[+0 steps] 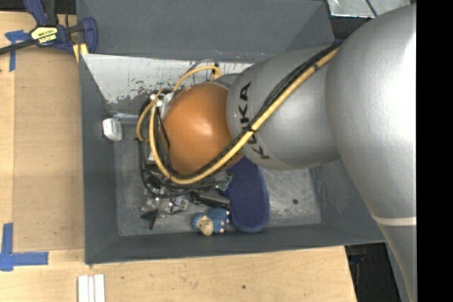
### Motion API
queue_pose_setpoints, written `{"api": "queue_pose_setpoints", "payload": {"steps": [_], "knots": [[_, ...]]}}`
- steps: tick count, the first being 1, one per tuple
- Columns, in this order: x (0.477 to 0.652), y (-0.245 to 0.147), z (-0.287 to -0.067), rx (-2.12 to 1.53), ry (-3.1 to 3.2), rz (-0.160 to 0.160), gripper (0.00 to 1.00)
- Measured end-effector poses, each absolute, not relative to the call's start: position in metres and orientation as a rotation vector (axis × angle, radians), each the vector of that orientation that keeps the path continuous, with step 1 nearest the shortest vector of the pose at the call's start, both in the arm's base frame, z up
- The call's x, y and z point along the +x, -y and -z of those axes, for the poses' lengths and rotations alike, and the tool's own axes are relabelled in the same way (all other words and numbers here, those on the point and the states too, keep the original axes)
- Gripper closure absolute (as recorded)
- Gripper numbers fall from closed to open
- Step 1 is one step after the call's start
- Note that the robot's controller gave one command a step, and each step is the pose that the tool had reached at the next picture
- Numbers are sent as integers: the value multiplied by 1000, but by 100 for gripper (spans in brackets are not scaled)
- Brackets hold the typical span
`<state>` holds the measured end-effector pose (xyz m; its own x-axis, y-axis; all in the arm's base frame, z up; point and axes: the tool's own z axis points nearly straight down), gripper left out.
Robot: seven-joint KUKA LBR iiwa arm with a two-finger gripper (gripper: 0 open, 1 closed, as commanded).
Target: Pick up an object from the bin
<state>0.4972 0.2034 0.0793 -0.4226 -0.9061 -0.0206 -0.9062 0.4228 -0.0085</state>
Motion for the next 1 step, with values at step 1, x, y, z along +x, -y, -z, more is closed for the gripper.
{"api": "queue_pose_setpoints", "payload": {"steps": [1], "knots": [[499,-204,-118,-1679,-2647,0,100]]}}
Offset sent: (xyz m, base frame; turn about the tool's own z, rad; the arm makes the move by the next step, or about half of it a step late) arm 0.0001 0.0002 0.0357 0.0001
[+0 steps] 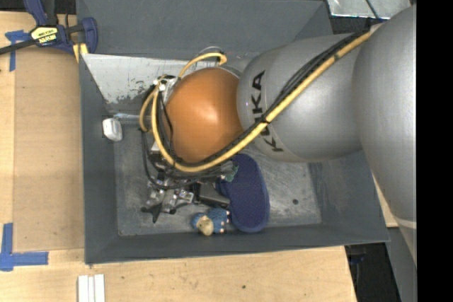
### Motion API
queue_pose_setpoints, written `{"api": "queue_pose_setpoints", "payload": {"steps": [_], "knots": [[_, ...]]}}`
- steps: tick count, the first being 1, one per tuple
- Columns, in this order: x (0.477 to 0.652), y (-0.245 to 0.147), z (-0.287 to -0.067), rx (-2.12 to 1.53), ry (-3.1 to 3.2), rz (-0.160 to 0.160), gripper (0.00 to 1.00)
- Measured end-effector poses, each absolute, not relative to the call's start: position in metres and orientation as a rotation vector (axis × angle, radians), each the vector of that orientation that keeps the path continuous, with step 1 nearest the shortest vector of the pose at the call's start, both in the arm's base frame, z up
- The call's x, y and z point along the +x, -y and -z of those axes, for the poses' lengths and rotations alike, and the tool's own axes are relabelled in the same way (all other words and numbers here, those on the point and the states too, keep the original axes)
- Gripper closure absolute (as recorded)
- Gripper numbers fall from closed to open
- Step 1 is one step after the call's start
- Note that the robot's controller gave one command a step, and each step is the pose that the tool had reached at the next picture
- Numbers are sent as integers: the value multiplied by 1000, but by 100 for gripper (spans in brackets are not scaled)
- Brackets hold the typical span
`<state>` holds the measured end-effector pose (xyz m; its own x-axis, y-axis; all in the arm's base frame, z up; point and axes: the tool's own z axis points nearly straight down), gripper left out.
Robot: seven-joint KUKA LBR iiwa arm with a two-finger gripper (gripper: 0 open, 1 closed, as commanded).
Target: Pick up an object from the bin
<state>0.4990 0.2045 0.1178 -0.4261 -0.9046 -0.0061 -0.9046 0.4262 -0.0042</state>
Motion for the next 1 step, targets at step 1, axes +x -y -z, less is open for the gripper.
{"api": "queue_pose_setpoints", "payload": {"steps": [1], "knots": [[501,-205,-182,-1672,-2647,2,100]]}}
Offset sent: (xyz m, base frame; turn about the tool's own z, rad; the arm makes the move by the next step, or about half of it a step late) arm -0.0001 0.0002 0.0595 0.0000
